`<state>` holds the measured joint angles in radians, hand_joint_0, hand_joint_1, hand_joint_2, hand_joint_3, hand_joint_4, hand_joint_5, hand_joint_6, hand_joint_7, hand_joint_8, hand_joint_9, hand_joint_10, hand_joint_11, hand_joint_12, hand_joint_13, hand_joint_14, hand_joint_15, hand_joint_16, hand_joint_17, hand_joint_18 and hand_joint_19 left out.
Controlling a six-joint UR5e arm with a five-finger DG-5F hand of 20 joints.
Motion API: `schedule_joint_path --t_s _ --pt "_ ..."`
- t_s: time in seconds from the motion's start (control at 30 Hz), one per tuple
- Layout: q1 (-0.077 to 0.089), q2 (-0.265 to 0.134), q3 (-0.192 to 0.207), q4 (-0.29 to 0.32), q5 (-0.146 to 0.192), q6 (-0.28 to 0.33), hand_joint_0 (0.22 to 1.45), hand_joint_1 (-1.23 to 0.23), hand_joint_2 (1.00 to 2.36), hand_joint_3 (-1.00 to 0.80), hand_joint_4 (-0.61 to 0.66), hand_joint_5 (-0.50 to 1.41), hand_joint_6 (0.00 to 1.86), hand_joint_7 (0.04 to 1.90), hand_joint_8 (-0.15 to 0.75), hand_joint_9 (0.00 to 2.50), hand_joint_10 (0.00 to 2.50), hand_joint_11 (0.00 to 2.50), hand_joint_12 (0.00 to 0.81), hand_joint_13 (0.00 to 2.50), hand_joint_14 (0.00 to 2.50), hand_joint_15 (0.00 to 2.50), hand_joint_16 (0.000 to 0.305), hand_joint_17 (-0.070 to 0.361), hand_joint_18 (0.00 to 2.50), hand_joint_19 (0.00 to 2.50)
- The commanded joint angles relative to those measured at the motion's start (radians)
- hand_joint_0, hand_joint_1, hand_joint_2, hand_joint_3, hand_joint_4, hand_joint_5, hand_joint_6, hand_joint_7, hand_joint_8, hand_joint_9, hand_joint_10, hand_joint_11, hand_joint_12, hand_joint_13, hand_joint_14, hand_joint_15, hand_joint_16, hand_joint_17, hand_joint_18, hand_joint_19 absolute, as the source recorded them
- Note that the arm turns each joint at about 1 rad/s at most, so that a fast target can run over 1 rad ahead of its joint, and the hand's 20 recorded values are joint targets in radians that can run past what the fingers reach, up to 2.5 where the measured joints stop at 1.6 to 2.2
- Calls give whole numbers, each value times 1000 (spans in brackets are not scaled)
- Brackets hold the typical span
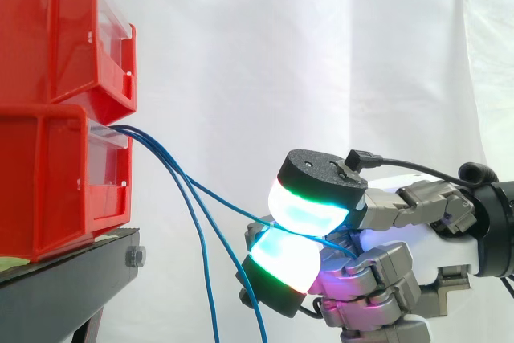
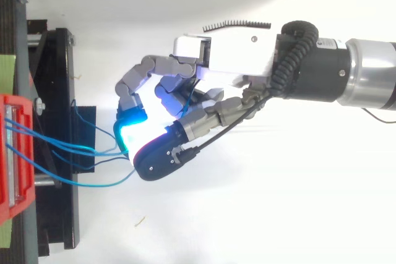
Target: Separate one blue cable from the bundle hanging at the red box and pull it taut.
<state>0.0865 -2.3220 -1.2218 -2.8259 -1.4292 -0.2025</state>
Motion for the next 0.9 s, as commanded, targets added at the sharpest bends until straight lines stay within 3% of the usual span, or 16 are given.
schedule_joint_path --t_s 0.0,0.17,0.23,0.43,0.87 --pt "4 0 -1 3 0 0 754 -718 1015 -259 -37 -253 996 1112 225 822 1595 1153 277 917 2456 1420 23 52 1264 1734" --pt "13 0 1 13 0 2 761 -715 1017 -220 -48 -252 989 1182 224 820 1591 1138 276 907 2492 1383 23 51 1260 1750" --pt "16 0 1 19 0 2 761 -710 1020 -92 -23 -256 990 1155 227 809 1578 1137 270 894 2500 1378 23 51 1252 1757" --pt "21 0 -1 25 0 3 781 -723 1011 63 19 -260 994 1022 227 795 1605 1113 277 874 2500 1330 22 49 1232 1778" --pt "32 0 1 25 -2 0 805 -755 1008 96 23 -254 995 972 242 792 1648 1088 280 868 2500 1323 22 49 1233 1803"
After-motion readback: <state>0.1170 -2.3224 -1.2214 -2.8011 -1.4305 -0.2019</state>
